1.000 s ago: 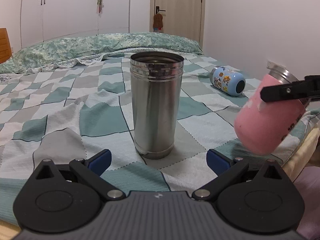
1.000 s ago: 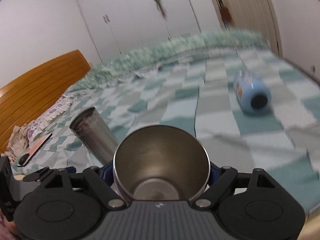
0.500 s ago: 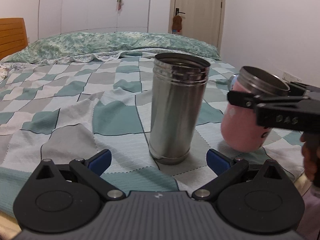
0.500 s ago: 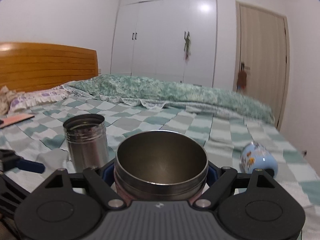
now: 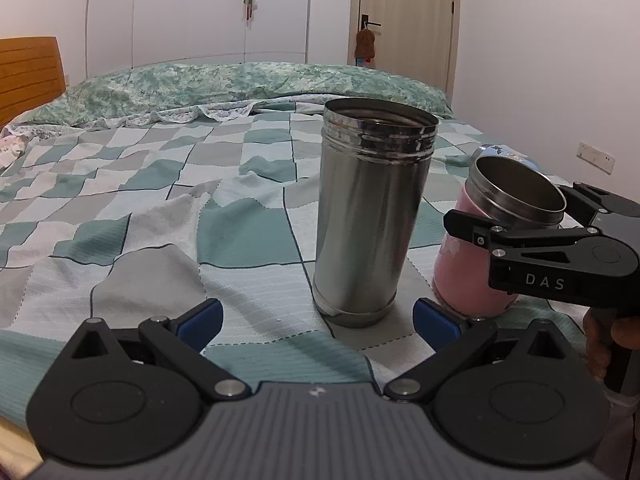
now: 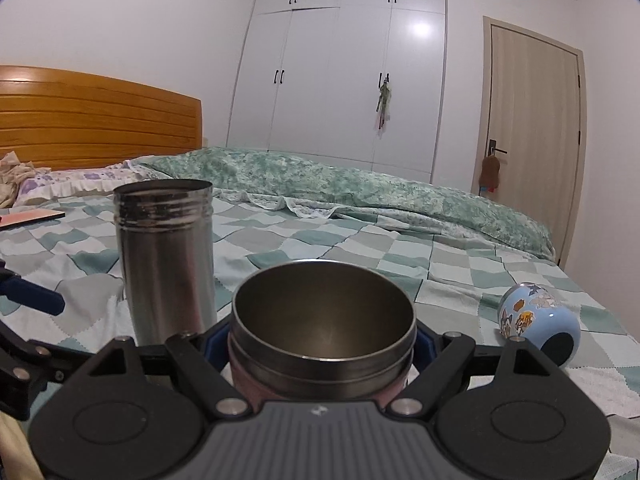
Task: Flip cup upright
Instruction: 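Lower the upright pink cup beside the silver tumbler and open the right gripper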
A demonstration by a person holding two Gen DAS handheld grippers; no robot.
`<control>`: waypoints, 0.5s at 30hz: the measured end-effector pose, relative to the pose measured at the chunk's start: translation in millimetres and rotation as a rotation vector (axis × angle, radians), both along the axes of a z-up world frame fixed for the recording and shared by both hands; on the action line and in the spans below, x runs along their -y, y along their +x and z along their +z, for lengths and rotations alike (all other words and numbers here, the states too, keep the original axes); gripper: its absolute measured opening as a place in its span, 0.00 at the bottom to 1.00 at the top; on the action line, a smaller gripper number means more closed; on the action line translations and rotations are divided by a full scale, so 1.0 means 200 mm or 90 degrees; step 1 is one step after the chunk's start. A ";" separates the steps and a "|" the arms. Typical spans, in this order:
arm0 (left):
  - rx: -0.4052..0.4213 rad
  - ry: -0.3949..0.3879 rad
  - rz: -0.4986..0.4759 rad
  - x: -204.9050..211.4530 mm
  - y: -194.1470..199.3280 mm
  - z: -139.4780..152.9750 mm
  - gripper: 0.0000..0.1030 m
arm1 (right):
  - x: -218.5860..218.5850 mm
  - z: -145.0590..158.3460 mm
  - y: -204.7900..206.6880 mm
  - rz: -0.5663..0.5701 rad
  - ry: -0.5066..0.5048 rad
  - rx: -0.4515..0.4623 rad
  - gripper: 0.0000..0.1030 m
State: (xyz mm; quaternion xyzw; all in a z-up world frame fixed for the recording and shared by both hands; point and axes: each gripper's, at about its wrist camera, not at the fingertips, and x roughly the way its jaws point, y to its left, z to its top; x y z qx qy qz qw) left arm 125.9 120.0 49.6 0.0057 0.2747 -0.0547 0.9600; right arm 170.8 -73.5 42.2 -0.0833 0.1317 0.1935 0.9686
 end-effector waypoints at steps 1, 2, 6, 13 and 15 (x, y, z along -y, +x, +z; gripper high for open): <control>0.001 0.002 0.000 0.00 0.00 0.00 1.00 | 0.00 0.00 0.00 0.002 0.000 -0.001 0.82; 0.002 0.004 -0.001 0.01 -0.01 0.01 1.00 | 0.00 0.01 -0.01 0.003 0.001 -0.002 0.82; 0.012 0.007 -0.002 0.04 -0.04 0.03 1.00 | 0.05 0.04 -0.06 0.011 0.022 0.018 0.99; 0.055 0.010 -0.017 0.15 -0.16 0.11 1.00 | 0.19 0.13 -0.22 0.008 0.063 0.063 1.00; 0.071 0.005 -0.020 0.18 -0.20 0.14 1.00 | 0.26 0.16 -0.27 0.000 0.072 0.072 1.00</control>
